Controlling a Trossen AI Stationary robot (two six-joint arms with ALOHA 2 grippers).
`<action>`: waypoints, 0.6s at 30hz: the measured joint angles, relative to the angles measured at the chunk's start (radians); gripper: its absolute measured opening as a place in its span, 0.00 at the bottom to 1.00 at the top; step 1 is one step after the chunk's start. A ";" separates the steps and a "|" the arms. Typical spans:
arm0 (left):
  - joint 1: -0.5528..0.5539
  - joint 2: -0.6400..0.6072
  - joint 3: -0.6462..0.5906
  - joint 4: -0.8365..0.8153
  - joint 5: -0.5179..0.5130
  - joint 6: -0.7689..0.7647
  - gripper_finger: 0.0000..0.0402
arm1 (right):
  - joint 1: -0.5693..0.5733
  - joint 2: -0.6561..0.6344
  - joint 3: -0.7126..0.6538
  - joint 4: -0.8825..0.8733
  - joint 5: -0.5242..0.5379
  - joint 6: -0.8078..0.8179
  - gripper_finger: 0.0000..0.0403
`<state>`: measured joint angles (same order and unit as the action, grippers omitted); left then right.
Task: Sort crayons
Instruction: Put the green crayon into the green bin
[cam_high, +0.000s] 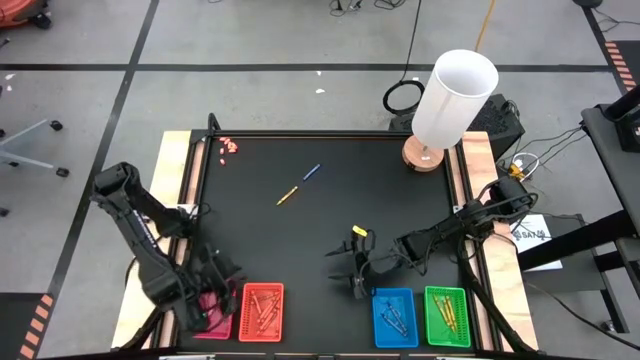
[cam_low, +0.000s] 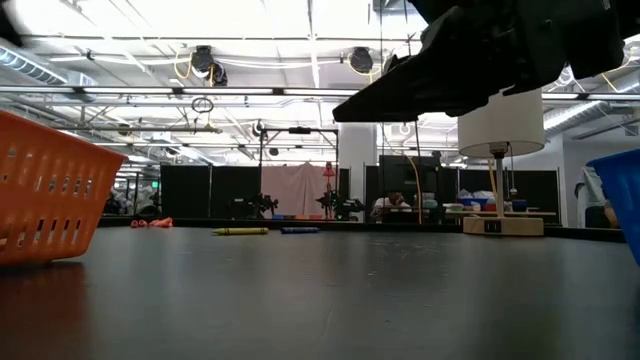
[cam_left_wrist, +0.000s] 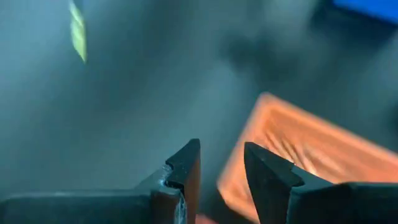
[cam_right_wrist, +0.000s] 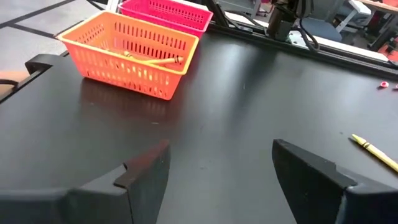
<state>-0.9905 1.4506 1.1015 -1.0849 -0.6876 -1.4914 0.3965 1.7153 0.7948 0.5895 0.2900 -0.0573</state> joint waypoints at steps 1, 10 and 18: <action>0.020 0.000 0.000 -0.009 -0.044 0.029 0.31 | 0.000 0.001 0.000 -0.002 -0.001 0.008 0.66; 0.271 0.000 -0.028 0.025 -0.304 0.318 0.31 | -0.006 0.013 0.000 -0.004 -0.002 0.017 0.66; 0.492 0.000 -0.109 0.143 -0.408 0.506 0.31 | -0.005 0.013 0.000 -0.008 -0.003 0.019 0.66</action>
<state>-0.4981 1.4509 0.9921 -0.9424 -1.0955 -0.9857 0.3912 1.7287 0.7948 0.5816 0.2874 -0.0381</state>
